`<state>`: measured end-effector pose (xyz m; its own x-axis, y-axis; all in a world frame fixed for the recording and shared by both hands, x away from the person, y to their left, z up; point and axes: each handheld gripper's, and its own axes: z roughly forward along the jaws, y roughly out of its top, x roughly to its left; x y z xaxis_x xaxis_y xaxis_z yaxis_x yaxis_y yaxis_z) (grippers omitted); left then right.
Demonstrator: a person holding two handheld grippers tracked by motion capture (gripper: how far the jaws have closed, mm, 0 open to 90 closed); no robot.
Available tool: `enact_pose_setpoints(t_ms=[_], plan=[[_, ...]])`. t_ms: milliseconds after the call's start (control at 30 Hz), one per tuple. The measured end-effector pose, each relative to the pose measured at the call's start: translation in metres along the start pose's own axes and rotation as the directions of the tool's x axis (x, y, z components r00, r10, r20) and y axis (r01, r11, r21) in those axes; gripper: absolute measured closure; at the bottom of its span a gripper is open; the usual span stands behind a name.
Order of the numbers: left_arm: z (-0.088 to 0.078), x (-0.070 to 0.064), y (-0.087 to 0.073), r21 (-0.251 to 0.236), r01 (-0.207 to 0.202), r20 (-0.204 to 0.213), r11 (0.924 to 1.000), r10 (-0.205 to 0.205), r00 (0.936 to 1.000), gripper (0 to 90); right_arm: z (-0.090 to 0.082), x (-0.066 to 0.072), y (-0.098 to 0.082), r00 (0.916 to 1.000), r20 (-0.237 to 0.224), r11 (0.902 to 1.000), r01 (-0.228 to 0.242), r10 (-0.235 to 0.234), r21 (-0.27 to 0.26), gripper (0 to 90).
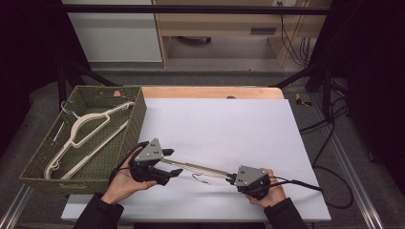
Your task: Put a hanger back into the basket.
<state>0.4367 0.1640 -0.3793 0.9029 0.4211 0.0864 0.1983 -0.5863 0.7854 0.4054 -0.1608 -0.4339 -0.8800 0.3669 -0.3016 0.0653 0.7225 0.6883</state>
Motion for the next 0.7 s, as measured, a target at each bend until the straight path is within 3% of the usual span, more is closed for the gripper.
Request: enact_pose_setpoints(t_ms=[200, 367, 500, 600, 700], plan=[[0.031, -0.009, -0.001, 0.086, -0.102, 0.023, 0.991, 0.1, 0.9947, 34.2, 0.0, -0.001, 0.0, 0.9997, -0.011, 0.9998, -0.022, 0.022, 0.002, 83.2], [0.048, -0.01, 0.0, 0.094, -0.163, 0.034, 0.9822, 0.16, 0.9865, 52.1, 0.0, -0.003, 0.001, 0.9989, -0.019, 0.9991, -0.043, 0.043, 0.003, 82.7], [0.054, -0.009, 0.001, 0.1, -0.18, 0.043, 0.9785, 0.177, 0.9833, 66.4, 0.0, -0.004, 0.001, 0.9982, -0.021, 0.9984, -0.056, 0.056, 0.004, 82.5], [0.055, -0.009, 0.002, 0.087, -0.177, 0.043, 0.9804, 0.174, 0.9838, 68.7, 0.0, -0.005, 0.001, 0.9972, -0.026, 0.9975, -0.07, 0.07, 0.005, 82.0], [0.053, -0.011, 0.003, 0.084, -0.204, 0.036, 0.9754, 0.201, 0.9789, 70.5, -0.001, -0.006, 0.001, 0.9942, -0.022, 0.9944, -0.106, 0.106, -0.007, 80.4]])
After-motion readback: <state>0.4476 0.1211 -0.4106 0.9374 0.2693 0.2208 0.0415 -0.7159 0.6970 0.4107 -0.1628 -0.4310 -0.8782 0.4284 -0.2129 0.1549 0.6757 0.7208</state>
